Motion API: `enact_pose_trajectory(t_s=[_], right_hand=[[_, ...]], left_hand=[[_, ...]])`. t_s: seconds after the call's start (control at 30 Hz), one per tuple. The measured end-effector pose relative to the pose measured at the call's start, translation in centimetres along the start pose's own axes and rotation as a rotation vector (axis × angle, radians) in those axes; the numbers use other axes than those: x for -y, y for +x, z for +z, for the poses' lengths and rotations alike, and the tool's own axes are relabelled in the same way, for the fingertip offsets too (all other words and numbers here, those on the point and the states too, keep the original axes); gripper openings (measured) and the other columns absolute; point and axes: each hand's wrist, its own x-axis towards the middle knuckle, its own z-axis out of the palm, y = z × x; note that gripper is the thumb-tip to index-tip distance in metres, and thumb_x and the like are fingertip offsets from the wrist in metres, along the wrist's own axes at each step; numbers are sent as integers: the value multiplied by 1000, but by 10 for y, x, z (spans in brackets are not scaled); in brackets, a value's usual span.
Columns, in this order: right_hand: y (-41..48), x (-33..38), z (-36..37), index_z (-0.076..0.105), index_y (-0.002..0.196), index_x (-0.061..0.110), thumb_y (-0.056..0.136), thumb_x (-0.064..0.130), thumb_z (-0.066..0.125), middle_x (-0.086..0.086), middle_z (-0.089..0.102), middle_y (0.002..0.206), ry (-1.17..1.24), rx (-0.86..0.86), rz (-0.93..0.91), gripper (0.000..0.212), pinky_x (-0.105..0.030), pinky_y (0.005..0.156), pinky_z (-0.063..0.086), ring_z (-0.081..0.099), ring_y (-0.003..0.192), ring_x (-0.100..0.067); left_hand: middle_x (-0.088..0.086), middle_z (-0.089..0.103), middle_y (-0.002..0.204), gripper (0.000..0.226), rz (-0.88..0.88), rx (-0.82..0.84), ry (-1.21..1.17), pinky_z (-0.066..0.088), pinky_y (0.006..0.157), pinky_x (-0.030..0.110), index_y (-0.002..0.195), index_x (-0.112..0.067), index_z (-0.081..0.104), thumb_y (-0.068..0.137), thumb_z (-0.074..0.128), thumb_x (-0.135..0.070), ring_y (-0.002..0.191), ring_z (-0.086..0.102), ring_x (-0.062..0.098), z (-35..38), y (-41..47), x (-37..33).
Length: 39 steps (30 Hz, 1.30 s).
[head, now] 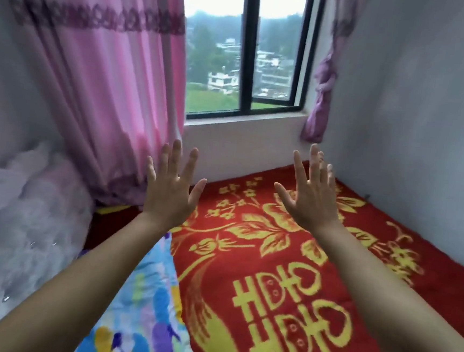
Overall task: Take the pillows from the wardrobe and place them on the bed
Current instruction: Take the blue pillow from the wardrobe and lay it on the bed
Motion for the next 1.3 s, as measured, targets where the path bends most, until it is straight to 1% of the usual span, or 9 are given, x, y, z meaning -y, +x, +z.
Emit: enact_pose_trajectory(t_s=[0.13, 0.27, 0.43, 0.53, 0.6, 0.73, 0.9, 1.17, 1.3], right_hand=[[-52, -50, -37, 2, 159, 23, 94, 68, 36, -14, -13, 166, -90, -1, 161, 85, -57, 121, 12, 2, 153, -36], [-135, -98, -78, 2, 159, 26, 94, 66, 38, -14, -10, 166, -248, 45, 290, 85, -55, 121, 9, 2, 153, -35], [-234, -167, -151, 8, 159, 25, 92, 63, 46, -16, -2, 166, -407, 34, 501, 86, -58, 121, 13, 8, 152, -37], [-292, -209, -197, 4, 159, 25, 93, 64, 43, -18, -3, 166, -482, -19, 673, 86, -56, 122, 11, 7, 152, -38], [-332, -237, -223, 7, 159, 23, 93, 64, 42, -20, -1, 165, -533, -28, 761, 85, -57, 121, 13, 9, 151, -40], [-410, -291, -274, 6, 160, 21, 91, 64, 45, -19, -9, 165, -613, 28, 920, 89, -56, 122, 11, 6, 152, -40], [-493, -349, -359, 9, 159, 19, 93, 65, 40, -21, -4, 165, -744, -6, 1094, 86, -58, 121, 16, 9, 151, -41], [-635, -362, -467, 10, 159, 18, 93, 65, 35, -22, 2, 164, -926, -89, 1381, 84, -58, 120, 19, 17, 150, -41], [-707, -351, -500, 9, 159, 19, 93, 65, 36, -21, 2, 165, -1026, -62, 1539, 85, -56, 120, 19, 17, 150, -40]], left_hand=[[10, -10, 164, 70, 174, -26, -108, 4, 116, 66, 156, -25, 10, 98, 29, -58, 151, -8, 32, 13, 16, -50], [11, -8, 164, 70, 287, -13, -246, 5, 117, 64, 156, -23, 10, 98, 27, -59, 151, -6, 32, 35, 17, -132], [13, -6, 164, 73, 518, 76, -395, 7, 117, 66, 156, -23, 10, 96, 31, -58, 151, -6, 32, 43, -13, -264], [13, -5, 164, 72, 666, 79, -457, 8, 116, 66, 155, -24, 10, 96, 25, -62, 151, -7, 32, 32, -21, -349], [13, -3, 164, 71, 736, 65, -505, 9, 116, 66, 155, -26, 9, 96, 24, -62, 151, -4, 33, 24, -27, -408], [12, -7, 164, 73, 859, 79, -569, 11, 116, 67, 156, -28, 1, 95, 17, -65, 151, -6, 34, 3, -52, -533], [8, -15, 163, 73, 1014, 97, -675, 8, 117, 66, 154, -31, -9, 94, 11, -67, 150, -10, 32, -36, -101, -682], [14, 1, 164, 72, 1341, 93, -874, 12, 115, 67, 155, -27, 8, 94, 21, -63, 150, 1, 36, -111, -207, -866], [13, 1, 164, 70, 1479, 104, -1005, 13, 114, 68, 155, -27, 10, 96, 30, -60, 150, 2, 37, -137, -273, -946]])
